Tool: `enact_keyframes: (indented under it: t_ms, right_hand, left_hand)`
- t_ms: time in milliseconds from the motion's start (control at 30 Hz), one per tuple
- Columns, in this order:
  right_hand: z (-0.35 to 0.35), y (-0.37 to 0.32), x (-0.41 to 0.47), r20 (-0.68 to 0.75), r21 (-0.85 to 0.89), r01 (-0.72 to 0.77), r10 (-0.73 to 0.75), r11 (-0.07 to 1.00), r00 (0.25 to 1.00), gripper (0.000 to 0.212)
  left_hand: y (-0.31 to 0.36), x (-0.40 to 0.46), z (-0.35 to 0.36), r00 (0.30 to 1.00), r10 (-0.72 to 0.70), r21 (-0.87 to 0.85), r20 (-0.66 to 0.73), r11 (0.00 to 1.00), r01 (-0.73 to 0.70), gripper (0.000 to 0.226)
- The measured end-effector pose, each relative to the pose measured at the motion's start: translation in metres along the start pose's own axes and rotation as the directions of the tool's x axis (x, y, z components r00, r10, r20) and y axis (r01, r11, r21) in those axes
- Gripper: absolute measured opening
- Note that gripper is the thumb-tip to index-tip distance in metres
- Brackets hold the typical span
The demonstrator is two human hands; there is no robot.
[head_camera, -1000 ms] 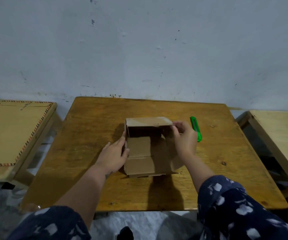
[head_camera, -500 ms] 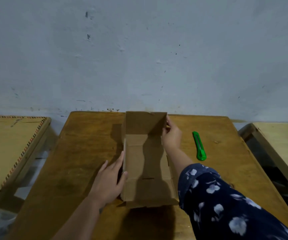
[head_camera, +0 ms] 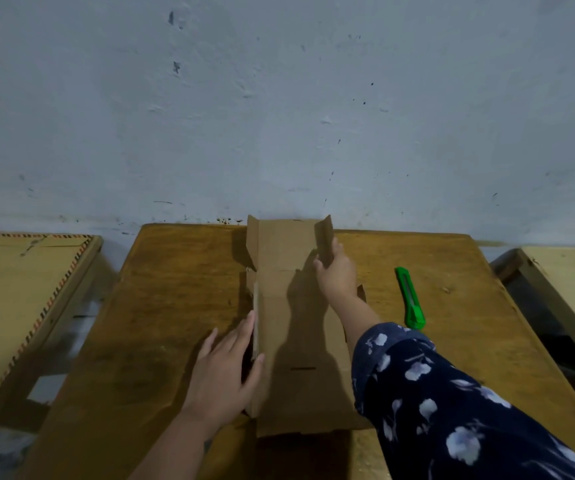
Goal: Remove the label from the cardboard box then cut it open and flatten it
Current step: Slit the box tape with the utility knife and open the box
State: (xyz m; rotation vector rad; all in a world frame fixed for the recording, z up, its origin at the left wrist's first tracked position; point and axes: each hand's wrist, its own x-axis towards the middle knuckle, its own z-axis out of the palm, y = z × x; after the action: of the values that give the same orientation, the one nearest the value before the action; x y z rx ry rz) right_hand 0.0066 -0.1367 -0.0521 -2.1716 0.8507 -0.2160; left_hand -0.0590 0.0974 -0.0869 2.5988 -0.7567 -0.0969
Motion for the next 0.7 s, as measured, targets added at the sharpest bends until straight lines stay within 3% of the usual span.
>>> enact_keyframes:
  t_ms: [100, 200, 300, 467, 600, 700]
  right_hand:
    - [-0.003, 0.012, -0.031, 0.038, -0.181, 0.113, -0.108, 0.977, 0.993, 0.057]
    - [-0.003, 0.027, -0.074, 0.145, -0.470, 0.298, -0.260, 0.831, 0.955, 0.049]
    - [-0.001, 0.043, -0.112, 0.287, -0.611, 0.325, -0.181, 0.721, 0.941, 0.066]
    - [-0.001, 0.066, -0.141, 0.410, -0.682, 0.286, 0.028, 0.674, 0.911, 0.090]
    - [-0.003, 0.073, -0.144, 0.443, -0.675, 0.300, 0.045, 0.674, 0.896, 0.090]
    - [-0.003, 0.074, -0.144, 0.438, -0.676, 0.298, 0.043, 0.674, 0.898, 0.090]
  left_hand:
    - [0.005, -0.004, 0.001, 0.999, -0.038, 0.010, -0.033, 0.999, 0.038, 0.072]
    - [0.008, -0.007, 0.000, 0.994, -0.046, 0.038, -0.095, 0.998, 0.050, 0.065]
    - [0.012, -0.012, -0.006, 0.993, -0.036, 0.123, -0.110, 0.991, 0.049, 0.056]
    - [0.012, -0.015, -0.010, 0.973, -0.230, 0.230, -0.028, 0.946, 0.230, 0.069]
    - [0.003, -0.015, -0.004, 0.925, -0.378, 0.205, 0.049, 0.910, 0.361, 0.080]
    - [0.002, -0.014, -0.004, 0.908, -0.419, 0.193, 0.029, 0.893, 0.406, 0.080]
